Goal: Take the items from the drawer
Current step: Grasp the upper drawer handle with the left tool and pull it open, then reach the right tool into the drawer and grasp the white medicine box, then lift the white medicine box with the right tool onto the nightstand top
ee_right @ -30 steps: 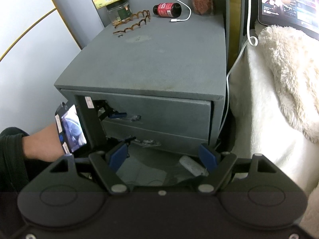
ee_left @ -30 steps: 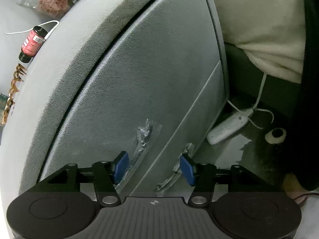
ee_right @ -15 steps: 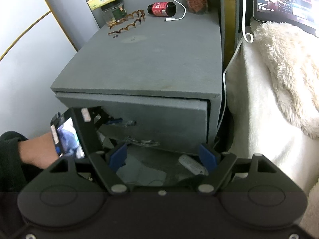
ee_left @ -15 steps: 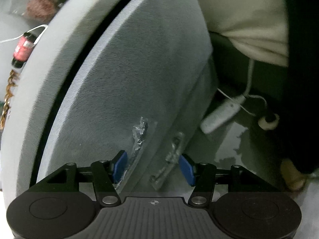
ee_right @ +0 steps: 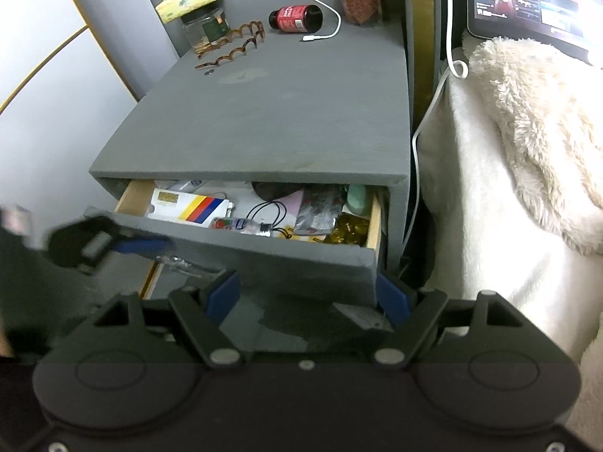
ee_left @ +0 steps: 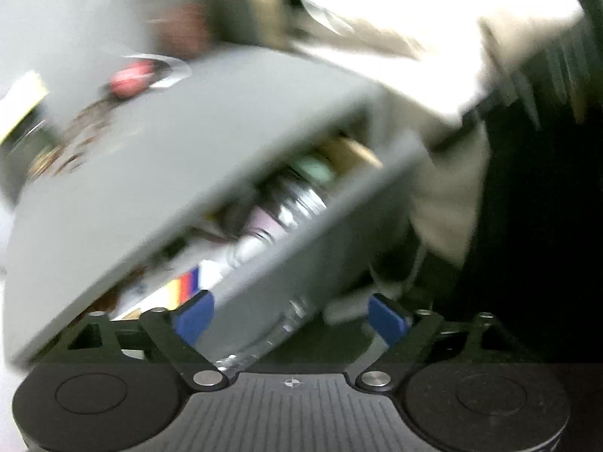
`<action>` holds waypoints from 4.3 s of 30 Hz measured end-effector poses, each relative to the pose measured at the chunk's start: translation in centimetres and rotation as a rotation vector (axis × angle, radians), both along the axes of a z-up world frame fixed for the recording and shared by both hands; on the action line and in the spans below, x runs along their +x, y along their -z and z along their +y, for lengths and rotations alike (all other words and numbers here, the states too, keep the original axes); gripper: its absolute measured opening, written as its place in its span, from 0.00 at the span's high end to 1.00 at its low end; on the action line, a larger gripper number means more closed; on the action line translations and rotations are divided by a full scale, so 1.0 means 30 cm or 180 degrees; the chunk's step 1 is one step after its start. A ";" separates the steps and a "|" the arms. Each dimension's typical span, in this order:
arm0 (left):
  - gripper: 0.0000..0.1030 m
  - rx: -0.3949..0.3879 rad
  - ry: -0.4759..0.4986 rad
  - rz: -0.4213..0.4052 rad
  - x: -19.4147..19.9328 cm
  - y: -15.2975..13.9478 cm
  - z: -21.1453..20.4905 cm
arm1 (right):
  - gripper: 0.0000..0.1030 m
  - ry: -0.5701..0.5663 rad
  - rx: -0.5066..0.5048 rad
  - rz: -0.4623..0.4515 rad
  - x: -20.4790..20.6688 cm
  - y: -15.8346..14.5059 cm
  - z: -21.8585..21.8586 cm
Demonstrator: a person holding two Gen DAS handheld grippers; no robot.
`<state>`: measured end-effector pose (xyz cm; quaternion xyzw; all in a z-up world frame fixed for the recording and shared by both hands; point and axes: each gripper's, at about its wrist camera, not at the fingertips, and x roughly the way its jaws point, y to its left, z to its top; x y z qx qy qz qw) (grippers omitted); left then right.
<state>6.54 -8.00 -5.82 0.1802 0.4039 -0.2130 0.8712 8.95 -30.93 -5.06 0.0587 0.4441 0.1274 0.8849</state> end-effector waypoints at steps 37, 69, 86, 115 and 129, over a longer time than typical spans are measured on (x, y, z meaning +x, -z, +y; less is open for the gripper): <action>0.02 -0.0156 -0.1328 0.1031 0.087 0.074 0.220 | 0.24 0.0211 -0.0338 -0.0010 -0.104 -0.085 0.005; 0.00 -0.1427 -0.2467 -0.0418 0.107 -0.190 0.673 | 0.33 -0.1079 -0.0203 0.0936 0.360 0.265 0.726; 0.00 -0.1567 -0.2554 -0.0363 0.117 -0.165 0.722 | 0.59 -0.2955 -0.1112 0.0858 0.310 0.324 1.019; 0.00 -0.1273 -0.2496 -0.0951 0.042 -0.211 0.677 | 0.91 -0.1132 0.1568 0.0490 0.608 -0.046 0.685; 0.00 -0.0727 -0.2409 -0.0461 0.081 -0.161 0.616 | 0.40 -0.0451 0.0171 0.0009 0.607 -0.106 0.683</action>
